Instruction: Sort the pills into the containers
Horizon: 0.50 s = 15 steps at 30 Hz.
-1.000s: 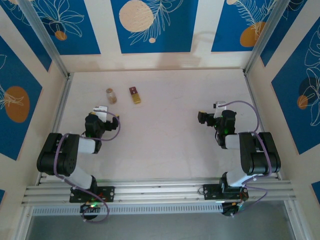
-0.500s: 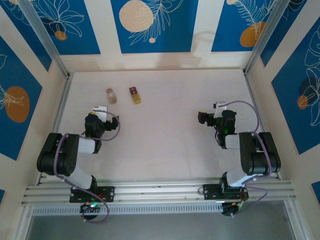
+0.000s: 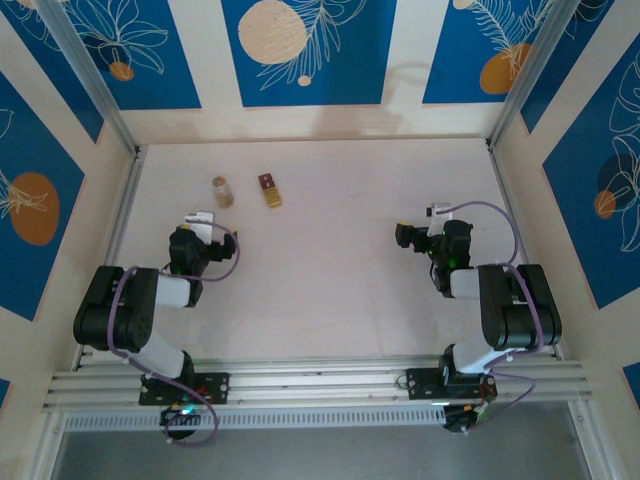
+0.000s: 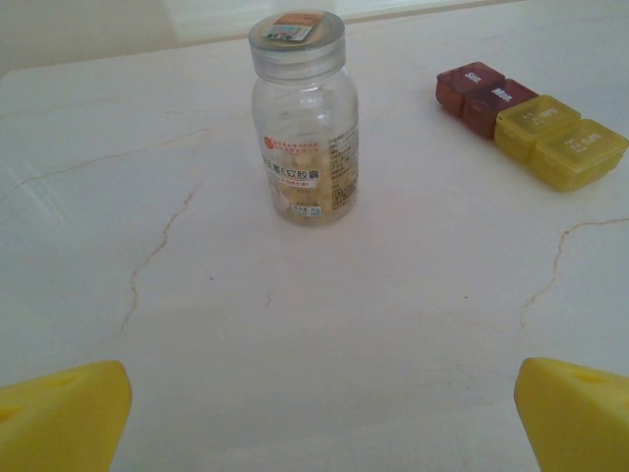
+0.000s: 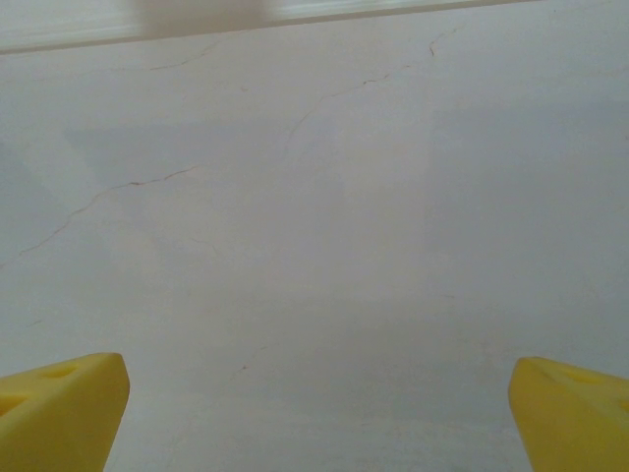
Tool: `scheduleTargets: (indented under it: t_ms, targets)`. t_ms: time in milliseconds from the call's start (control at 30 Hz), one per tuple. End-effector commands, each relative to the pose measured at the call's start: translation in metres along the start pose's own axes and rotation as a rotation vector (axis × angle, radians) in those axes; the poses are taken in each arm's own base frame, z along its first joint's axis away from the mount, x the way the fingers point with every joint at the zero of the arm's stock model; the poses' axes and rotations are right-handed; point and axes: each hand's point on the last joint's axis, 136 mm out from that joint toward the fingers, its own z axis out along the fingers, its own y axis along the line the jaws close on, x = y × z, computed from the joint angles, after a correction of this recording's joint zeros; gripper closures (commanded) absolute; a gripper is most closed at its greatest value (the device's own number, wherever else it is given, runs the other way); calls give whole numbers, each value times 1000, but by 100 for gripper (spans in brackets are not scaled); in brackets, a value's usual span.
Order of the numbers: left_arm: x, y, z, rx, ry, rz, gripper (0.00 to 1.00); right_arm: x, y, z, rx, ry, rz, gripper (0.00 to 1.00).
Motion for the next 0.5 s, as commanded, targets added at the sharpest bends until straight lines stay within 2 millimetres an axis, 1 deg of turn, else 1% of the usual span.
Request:
scheduleTargets:
  t_ms: [0, 333, 467]
  targets:
    - [-7, 2, 0, 1, -21, -1, 0, -9, 1, 1, -4, -19, -11, 1]
    - [-8, 1, -1, -9, -29, 15, 0, -9, 2, 1, -3, -22, -16, 1]
    - [-11, 5, -7, -45, -51, 13, 0, -9, 4, 0, -1, -27, -28, 1]
